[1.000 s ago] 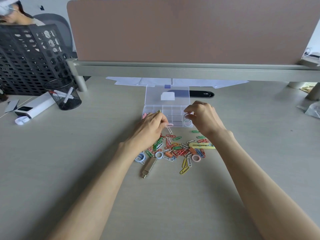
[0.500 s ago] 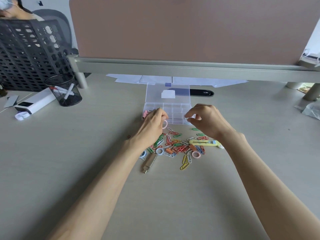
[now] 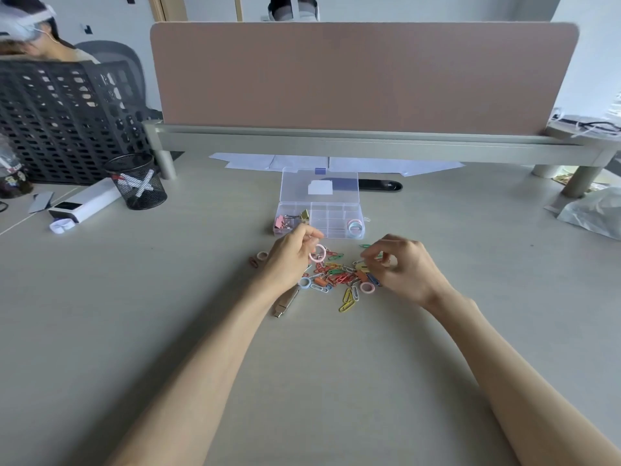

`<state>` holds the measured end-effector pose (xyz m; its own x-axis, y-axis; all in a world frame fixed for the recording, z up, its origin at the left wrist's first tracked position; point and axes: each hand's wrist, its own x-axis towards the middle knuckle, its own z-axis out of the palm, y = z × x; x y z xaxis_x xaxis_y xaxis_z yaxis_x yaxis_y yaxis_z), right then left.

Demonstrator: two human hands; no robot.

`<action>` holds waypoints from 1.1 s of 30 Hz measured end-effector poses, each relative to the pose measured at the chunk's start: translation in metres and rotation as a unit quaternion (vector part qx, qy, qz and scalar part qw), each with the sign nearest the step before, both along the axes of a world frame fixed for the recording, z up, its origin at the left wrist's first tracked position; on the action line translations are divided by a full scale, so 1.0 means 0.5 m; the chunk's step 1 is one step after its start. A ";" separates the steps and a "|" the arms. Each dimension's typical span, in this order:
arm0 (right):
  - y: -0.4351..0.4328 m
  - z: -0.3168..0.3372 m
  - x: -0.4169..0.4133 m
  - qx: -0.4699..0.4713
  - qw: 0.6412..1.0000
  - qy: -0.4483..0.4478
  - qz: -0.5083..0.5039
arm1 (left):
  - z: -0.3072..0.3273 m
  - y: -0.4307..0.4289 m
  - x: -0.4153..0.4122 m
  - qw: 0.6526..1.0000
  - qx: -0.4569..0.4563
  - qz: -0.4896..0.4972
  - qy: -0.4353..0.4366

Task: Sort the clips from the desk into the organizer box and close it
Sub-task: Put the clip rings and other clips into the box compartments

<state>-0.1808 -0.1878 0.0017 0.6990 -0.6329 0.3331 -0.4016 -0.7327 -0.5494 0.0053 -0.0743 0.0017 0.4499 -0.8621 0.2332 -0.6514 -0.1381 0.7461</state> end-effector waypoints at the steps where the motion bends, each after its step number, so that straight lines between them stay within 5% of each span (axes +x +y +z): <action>1: 0.009 -0.001 -0.007 0.011 1.000 0.004 0.012 | -0.005 0.005 -0.002 1.000 0.008 0.002 0.005; 12: 0.067 -0.012 0.026 -0.018 0.996 -0.088 0.015 | 0.009 0.048 0.021 0.996 -0.058 0.027 0.063; 21: 0.077 -0.009 0.070 0.092 0.986 -0.132 0.033 | 0.017 0.054 -0.005 0.992 -0.061 -0.055 0.096; 33: 0.069 -0.013 0.075 0.044 0.993 -0.096 0.049 | 0.017 0.134 0.100 0.993 0.108 -0.053 -0.013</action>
<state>-0.1434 -0.1532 -0.0050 0.6869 -0.5975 0.4136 -0.2122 -0.7093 -0.6722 0.0553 -0.0074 0.0103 0.3496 -0.9357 0.0476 -0.6898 -0.2227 0.6889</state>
